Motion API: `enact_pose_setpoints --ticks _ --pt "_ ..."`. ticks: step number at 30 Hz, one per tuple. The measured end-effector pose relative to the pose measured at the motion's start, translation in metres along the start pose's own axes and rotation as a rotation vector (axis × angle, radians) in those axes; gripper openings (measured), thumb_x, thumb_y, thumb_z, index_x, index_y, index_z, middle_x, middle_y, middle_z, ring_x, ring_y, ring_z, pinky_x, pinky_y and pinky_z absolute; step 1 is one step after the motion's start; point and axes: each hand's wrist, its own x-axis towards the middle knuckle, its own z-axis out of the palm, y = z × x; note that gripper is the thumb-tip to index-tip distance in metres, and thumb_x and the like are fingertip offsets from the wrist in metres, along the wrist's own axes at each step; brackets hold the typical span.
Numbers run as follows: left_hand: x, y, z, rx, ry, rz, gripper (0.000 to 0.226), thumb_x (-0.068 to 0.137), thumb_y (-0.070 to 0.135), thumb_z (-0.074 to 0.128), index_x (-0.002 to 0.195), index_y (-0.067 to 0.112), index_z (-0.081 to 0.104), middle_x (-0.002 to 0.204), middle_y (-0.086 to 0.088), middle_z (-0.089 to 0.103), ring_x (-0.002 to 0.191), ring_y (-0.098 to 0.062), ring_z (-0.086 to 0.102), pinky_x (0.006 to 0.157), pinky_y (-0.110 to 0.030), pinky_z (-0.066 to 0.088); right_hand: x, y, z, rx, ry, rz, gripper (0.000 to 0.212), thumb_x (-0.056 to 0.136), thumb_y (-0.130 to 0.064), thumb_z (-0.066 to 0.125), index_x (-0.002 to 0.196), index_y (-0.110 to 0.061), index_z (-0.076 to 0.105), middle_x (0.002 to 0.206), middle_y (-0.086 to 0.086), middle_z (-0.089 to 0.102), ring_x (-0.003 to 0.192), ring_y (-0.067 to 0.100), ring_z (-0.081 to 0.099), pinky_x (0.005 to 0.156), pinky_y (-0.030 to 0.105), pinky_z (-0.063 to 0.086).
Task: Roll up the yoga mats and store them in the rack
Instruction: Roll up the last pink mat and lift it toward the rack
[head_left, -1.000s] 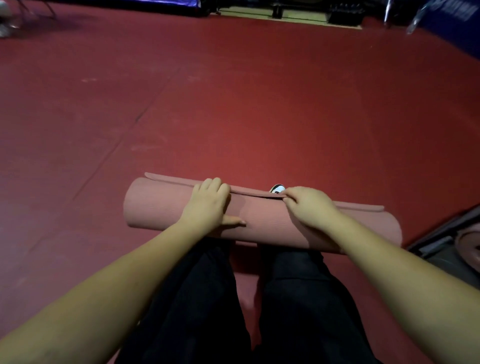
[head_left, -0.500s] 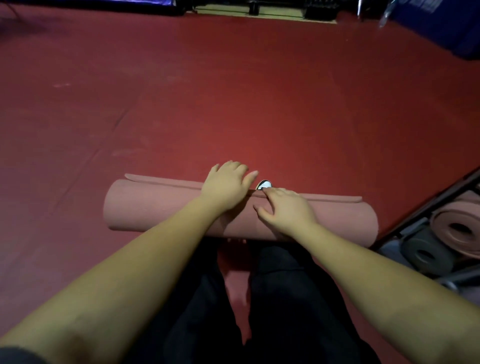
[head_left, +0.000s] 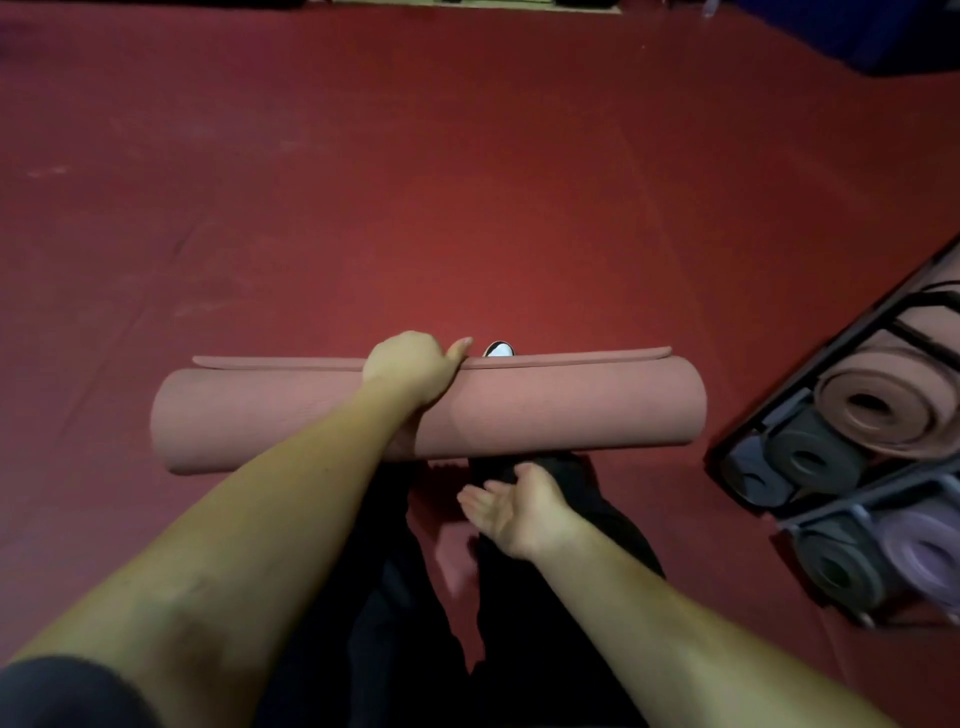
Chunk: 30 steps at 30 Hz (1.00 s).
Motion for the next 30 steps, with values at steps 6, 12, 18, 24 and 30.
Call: enact_pose_setpoints --ticks 6,12,18,24,30 --pt "-0.005 -0.003 -0.005 -0.028 0.095 -0.016 0.061 0.1 0.053 0.033 0.091 0.009 0.074 0.096 -0.016 0.07 0.091 -0.036 0.063 0.074 -0.037 0.045 -0.007 -0.013 0.042 0.302 -0.044 -0.104 0.051 0.099 -0.028 0.023 0.142 -0.01 0.043 0.147 0.015 0.041 0.137 0.036 0.038 0.114 0.056 0.029" --pt "0.007 -0.003 -0.075 -0.304 0.282 -0.096 0.039 0.102 0.042 0.041 0.109 0.018 0.071 0.113 -0.013 0.07 0.107 -0.035 0.06 0.076 -0.036 0.041 -0.028 -0.071 0.097 0.24 -0.148 -0.322 0.04 0.094 -0.043 0.039 0.11 -0.018 0.067 0.111 0.012 0.067 0.1 0.031 0.062 0.072 0.046 0.055" --pt "0.016 0.018 -0.169 -0.839 0.312 0.108 0.058 0.083 0.002 0.045 0.13 0.029 0.064 0.129 0.004 0.066 0.12 -0.014 0.058 0.099 -0.028 0.045 -0.078 -0.14 0.147 0.024 -0.159 -0.645 0.03 0.096 -0.042 0.031 0.085 -0.026 0.054 0.086 -0.004 0.061 0.089 0.022 0.052 0.08 0.038 0.043" --pt "-0.006 0.025 -0.188 -1.442 0.235 -0.147 0.041 0.087 0.057 0.049 0.067 0.021 0.054 0.077 -0.005 0.06 0.074 -0.021 0.054 0.07 -0.037 0.046 -0.084 -0.156 0.137 -0.359 -0.068 -0.89 0.035 0.096 -0.038 0.031 0.073 -0.023 0.052 0.057 -0.015 0.057 0.071 0.015 0.048 0.075 0.034 0.044" --pt "-0.025 0.015 -0.107 -1.48 -0.113 -0.434 0.129 0.057 0.103 0.027 0.13 -0.003 0.045 0.115 -0.008 0.066 0.097 -0.026 0.063 0.079 -0.038 0.049 0.0 -0.119 0.08 -0.601 -0.017 -0.903 0.035 0.104 -0.036 0.028 0.104 -0.022 0.06 0.118 0.005 0.063 0.111 0.019 0.053 0.099 0.034 0.041"
